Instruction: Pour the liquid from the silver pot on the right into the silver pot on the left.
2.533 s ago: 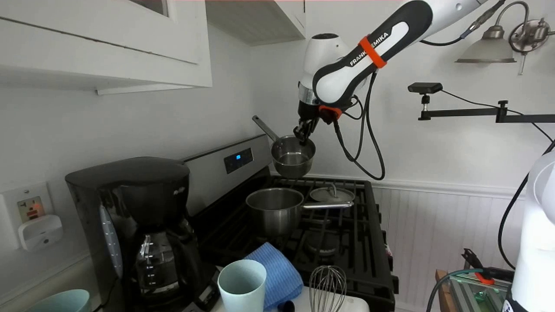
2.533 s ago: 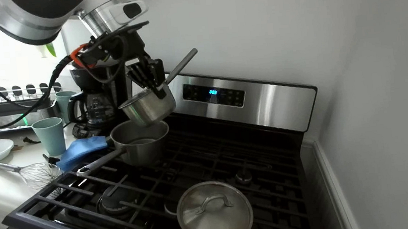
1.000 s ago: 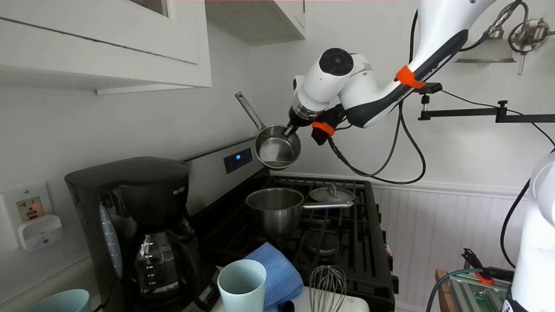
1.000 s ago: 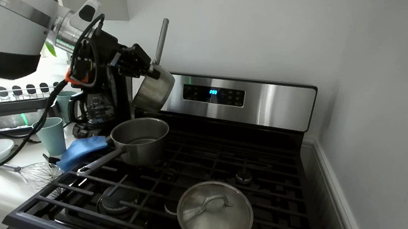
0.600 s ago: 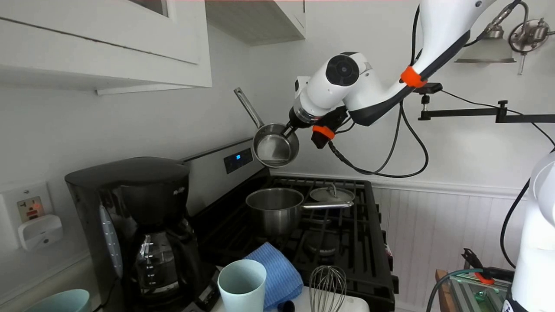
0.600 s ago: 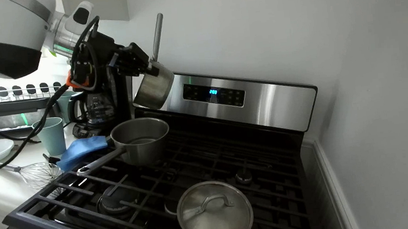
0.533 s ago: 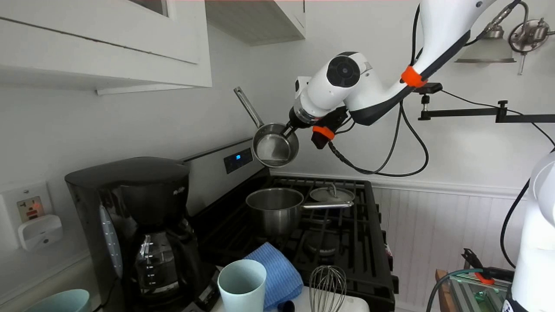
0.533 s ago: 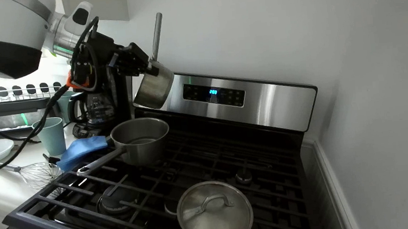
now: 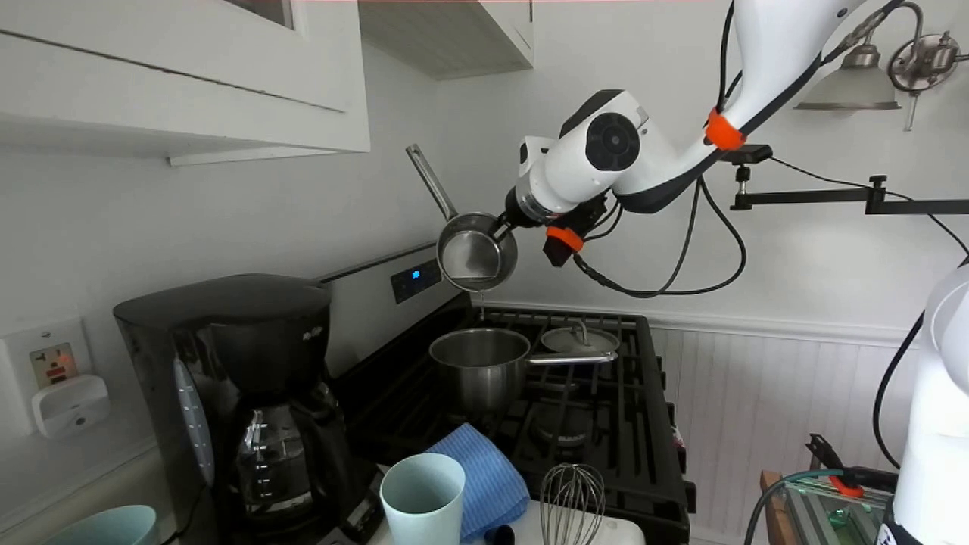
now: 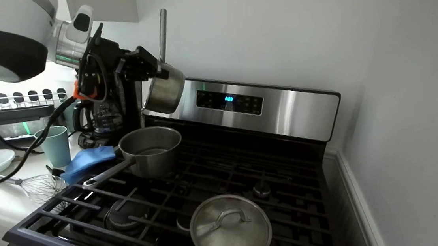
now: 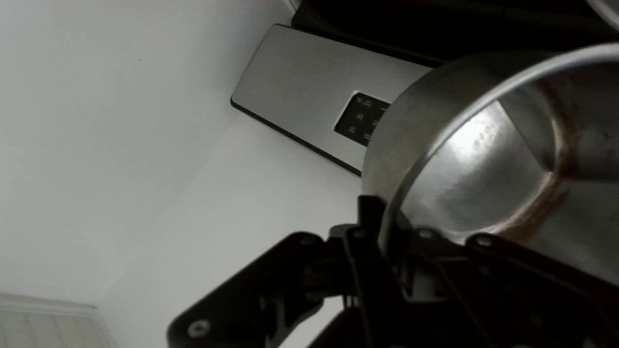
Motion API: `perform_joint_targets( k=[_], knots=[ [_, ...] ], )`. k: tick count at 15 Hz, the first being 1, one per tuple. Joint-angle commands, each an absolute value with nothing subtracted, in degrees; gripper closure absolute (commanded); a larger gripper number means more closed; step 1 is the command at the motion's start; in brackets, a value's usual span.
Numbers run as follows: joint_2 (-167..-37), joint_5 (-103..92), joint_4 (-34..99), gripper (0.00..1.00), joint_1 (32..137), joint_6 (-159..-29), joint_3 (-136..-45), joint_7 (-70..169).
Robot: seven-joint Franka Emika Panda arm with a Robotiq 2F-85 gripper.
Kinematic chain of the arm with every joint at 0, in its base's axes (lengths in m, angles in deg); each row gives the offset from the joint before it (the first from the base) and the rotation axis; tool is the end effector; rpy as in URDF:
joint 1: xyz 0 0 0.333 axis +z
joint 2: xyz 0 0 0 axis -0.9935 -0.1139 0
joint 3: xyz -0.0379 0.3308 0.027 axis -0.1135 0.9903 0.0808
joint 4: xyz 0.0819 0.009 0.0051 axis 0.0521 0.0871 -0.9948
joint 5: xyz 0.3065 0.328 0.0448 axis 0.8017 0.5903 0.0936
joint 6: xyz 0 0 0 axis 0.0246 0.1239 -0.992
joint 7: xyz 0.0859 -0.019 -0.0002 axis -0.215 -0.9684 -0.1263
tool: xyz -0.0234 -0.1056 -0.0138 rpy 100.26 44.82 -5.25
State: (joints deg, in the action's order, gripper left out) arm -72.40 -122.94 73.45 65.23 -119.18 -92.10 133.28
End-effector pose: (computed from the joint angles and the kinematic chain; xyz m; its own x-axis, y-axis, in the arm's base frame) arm 0.5024 -0.1803 0.4372 0.6091 0.2941 0.7366 -0.3608 -0.7243 0.5875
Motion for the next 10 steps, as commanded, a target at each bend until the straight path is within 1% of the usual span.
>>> perform_joint_targets(
  k=[1, 10],
  knots=[
    [-69.3, -130.2, 74.2, 0.98, 66.3, -118.0, -92.3, 140.7],
    [-69.1, -140.6, 74.6, 0.98, 66.9, -114.9, -92.2, 149.7]
  ],
)
